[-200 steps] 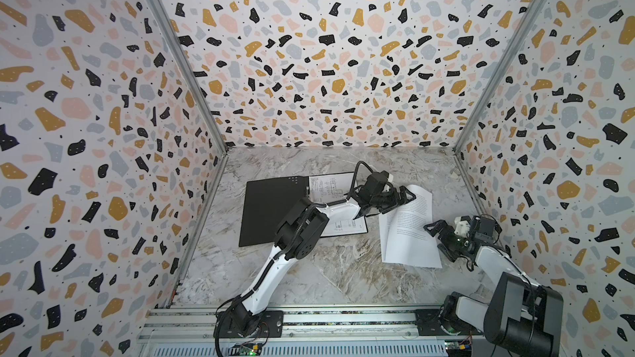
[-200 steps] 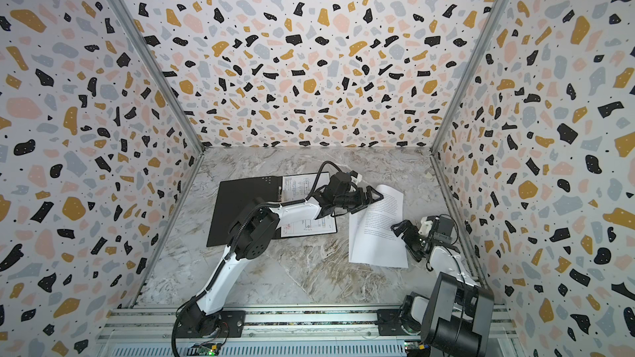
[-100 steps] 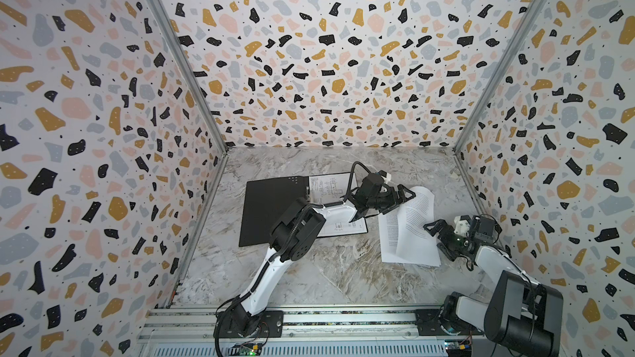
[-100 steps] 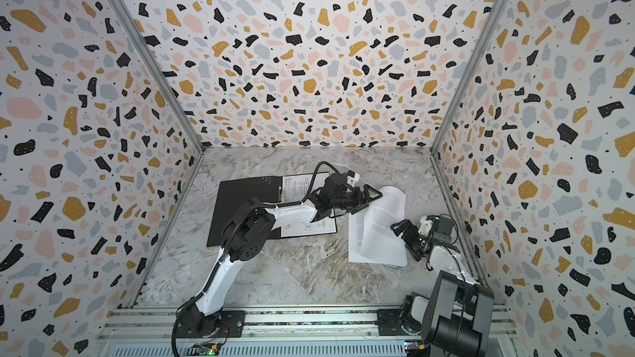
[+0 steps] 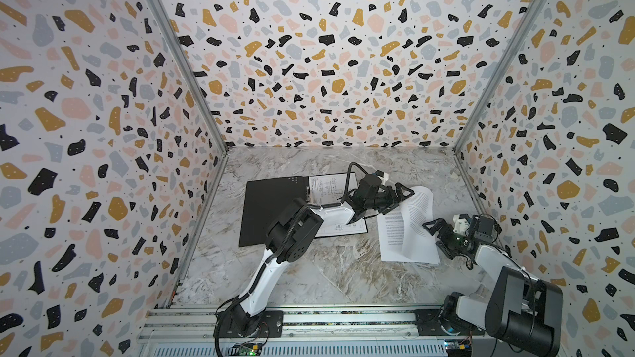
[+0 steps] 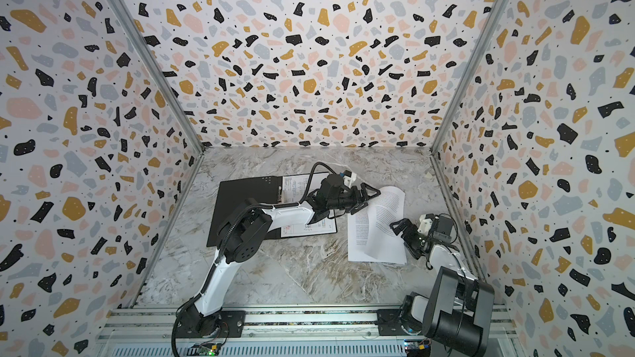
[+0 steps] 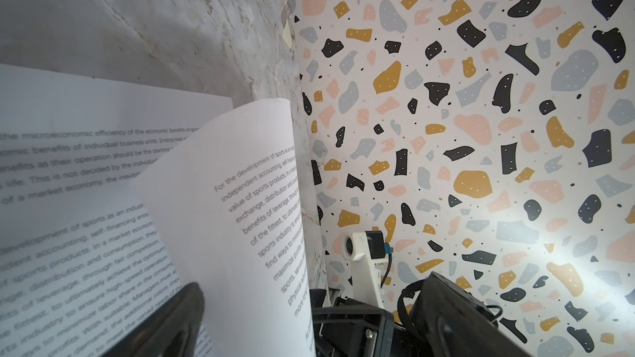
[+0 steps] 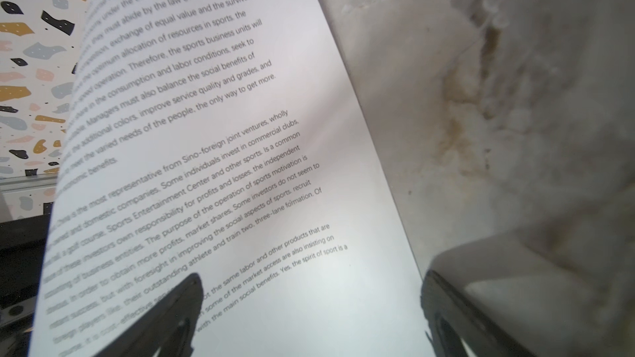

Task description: Put the files into the folder

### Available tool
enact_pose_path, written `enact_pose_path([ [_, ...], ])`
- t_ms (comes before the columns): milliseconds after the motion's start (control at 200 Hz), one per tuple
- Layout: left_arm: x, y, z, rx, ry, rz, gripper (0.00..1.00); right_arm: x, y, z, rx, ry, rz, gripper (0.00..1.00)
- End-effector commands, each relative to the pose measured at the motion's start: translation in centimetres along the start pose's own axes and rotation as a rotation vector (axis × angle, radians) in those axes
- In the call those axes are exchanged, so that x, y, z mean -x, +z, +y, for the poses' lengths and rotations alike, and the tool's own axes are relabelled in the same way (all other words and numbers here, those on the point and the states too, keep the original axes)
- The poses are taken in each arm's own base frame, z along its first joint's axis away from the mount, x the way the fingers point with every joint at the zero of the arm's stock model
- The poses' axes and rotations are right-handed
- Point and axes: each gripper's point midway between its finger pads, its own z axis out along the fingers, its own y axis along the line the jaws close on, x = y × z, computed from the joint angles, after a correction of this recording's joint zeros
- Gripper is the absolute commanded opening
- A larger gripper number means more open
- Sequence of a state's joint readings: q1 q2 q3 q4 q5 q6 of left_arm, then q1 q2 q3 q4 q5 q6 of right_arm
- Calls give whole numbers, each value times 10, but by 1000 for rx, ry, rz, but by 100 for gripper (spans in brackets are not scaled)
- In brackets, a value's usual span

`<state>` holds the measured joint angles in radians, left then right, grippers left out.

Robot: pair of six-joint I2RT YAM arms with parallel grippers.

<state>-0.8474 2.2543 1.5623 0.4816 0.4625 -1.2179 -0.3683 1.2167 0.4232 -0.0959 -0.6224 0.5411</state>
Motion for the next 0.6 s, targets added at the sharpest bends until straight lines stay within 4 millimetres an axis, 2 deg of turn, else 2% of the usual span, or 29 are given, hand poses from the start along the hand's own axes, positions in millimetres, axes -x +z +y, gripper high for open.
enact_pose_path([
  [0,3,-7,-18,-43,21,-25,100,-25,6,-21,-68,60,74,100],
  [300,1,-11,-13,-29,13,-34,100,-26,8,-17,-60,50,82,100],
  [596,-4,-16,-5,-13,-7,-48,100,-36,14,-19,-77,55,105,99],
])
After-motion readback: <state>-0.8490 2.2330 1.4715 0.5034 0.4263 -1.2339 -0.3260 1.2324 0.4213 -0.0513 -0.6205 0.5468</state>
